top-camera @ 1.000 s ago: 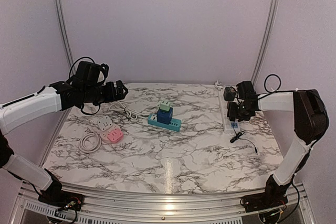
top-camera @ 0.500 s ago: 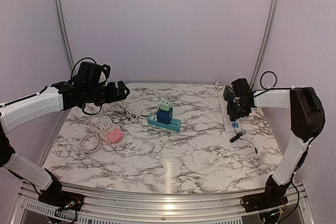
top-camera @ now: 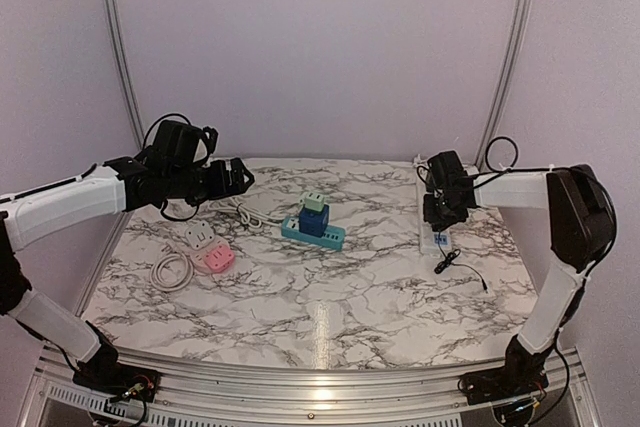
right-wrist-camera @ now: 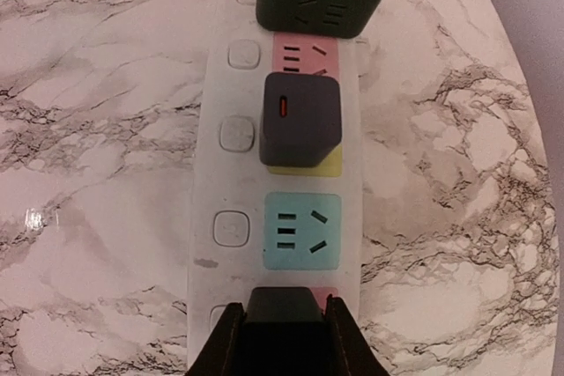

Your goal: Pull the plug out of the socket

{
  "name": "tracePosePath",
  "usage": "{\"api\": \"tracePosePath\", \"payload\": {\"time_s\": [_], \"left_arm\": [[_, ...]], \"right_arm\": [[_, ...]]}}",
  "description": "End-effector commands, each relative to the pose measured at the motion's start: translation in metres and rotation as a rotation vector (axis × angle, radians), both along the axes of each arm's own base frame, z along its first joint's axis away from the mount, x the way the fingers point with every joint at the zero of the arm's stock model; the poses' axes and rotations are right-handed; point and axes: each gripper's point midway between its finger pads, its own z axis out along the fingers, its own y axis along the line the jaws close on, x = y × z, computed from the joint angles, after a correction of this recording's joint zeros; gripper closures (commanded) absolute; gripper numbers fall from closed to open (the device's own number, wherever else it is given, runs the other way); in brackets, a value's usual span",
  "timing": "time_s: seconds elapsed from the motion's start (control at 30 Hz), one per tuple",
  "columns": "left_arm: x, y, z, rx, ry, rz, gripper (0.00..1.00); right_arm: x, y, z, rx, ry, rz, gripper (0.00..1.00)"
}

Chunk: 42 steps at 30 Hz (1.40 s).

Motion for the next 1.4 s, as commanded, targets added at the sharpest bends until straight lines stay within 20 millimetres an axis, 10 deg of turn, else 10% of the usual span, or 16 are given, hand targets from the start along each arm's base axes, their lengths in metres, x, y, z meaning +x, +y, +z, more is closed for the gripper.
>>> {"api": "tracePosePath", "payload": {"time_s": [0.0,0.53,0.9,1.37], "left_arm": [[0.002,-0.014,0.008,-0.038,-0.014,-0.03,0.01],[-0.033,-0.097,0.003,-0.166,0.029,-0.226,0.01],[-0.077,-0.185,-0.016,-0.246,0.067,-0.417,0.07],[-0.104,-0.256,-0.086,-0.28,0.197,-0.515,0.62]], "right_arm": [[-0.025,0.033,-0.015,0.003,0.059,0.092,1.0],[-0.138,0.121,-0.011,0.118,0.089,0.316,1.0],[-0.224,0.133,-0.016,0.163,0.108,0.366,0.99],[-0.219,0.136,0.004,0.138,0.072,0.375,0.42]]}}
